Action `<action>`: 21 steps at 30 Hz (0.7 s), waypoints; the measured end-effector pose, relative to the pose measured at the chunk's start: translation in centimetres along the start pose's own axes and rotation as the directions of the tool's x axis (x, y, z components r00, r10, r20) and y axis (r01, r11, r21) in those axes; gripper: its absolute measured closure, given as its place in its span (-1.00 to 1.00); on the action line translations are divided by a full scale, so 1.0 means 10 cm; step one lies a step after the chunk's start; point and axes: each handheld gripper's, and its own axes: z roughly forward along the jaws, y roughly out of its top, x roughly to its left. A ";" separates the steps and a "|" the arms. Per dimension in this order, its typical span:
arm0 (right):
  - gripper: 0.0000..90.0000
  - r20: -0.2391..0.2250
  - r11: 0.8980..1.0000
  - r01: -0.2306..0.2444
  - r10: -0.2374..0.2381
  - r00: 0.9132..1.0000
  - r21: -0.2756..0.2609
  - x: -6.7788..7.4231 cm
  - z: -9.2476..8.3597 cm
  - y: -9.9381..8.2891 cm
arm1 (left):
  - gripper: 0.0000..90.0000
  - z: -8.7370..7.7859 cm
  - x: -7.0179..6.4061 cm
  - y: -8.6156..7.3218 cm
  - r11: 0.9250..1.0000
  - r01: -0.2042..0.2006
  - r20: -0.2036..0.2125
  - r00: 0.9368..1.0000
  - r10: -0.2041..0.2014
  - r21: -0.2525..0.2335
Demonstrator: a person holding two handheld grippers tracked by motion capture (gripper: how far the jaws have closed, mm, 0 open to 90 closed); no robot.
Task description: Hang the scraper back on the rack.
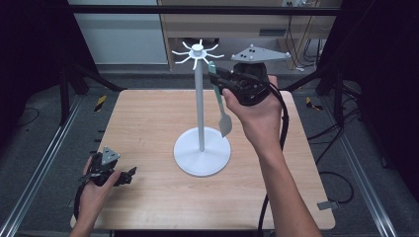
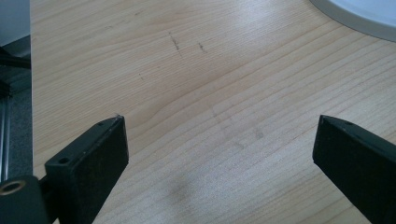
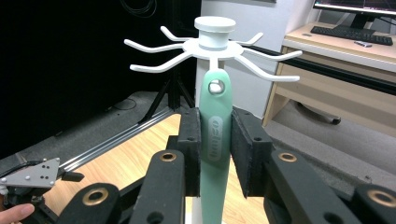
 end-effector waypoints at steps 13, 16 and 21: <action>0.65 -0.003 1.000 0.002 -0.002 1.000 0.004 0.00 0.03 0.00 | -0.93 0.00 -0.01 0.00 1.000 -0.002 0.002 1.000 0.002 0.002; 0.65 -0.002 1.000 0.005 -0.005 1.000 0.007 0.01 0.03 0.00 | -0.93 0.00 -0.01 0.00 1.000 -0.003 0.005 1.000 0.003 0.003; 0.65 -0.002 1.000 0.005 -0.005 1.000 0.007 0.01 0.03 0.00 | -0.93 0.01 -0.01 0.00 1.000 -0.001 0.005 1.000 0.001 0.002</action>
